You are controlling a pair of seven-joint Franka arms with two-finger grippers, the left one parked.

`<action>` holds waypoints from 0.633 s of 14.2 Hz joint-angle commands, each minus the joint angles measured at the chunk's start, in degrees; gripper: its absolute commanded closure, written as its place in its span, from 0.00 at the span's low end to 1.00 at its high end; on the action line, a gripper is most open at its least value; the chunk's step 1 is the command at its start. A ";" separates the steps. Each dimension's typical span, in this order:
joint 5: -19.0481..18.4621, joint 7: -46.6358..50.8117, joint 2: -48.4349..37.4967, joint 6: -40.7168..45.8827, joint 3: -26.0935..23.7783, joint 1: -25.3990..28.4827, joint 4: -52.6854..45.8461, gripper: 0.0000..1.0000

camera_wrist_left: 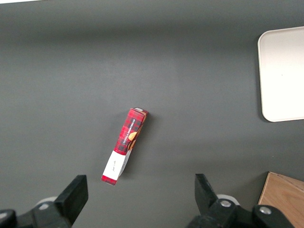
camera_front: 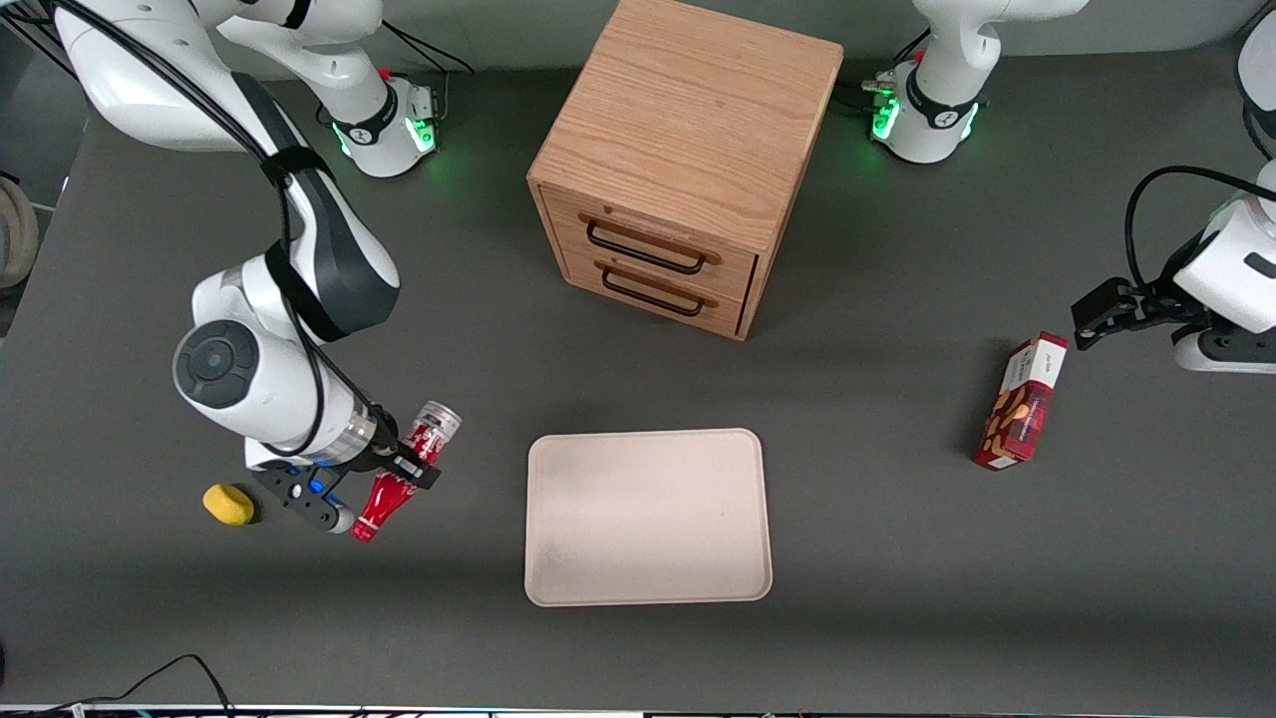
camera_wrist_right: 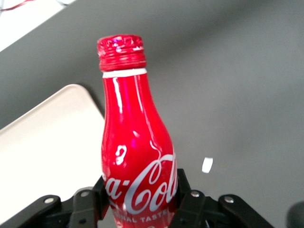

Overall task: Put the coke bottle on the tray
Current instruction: 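Carry the held bottle over the cream tray with the right gripper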

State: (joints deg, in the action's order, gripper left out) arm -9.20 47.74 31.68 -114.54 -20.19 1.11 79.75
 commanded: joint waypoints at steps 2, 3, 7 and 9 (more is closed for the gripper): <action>-1.61 -12.32 9.15 2.99 -0.28 2.65 -13.09 1.00; -1.78 -12.32 12.06 3.87 -0.28 4.32 -16.87 1.00; -1.52 -18.36 20.95 3.27 1.55 10.39 -25.06 1.00; -0.56 -20.40 24.82 2.57 2.44 11.89 -27.36 1.00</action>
State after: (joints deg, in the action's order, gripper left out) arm -9.76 30.98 51.16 -113.35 -18.82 10.98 59.78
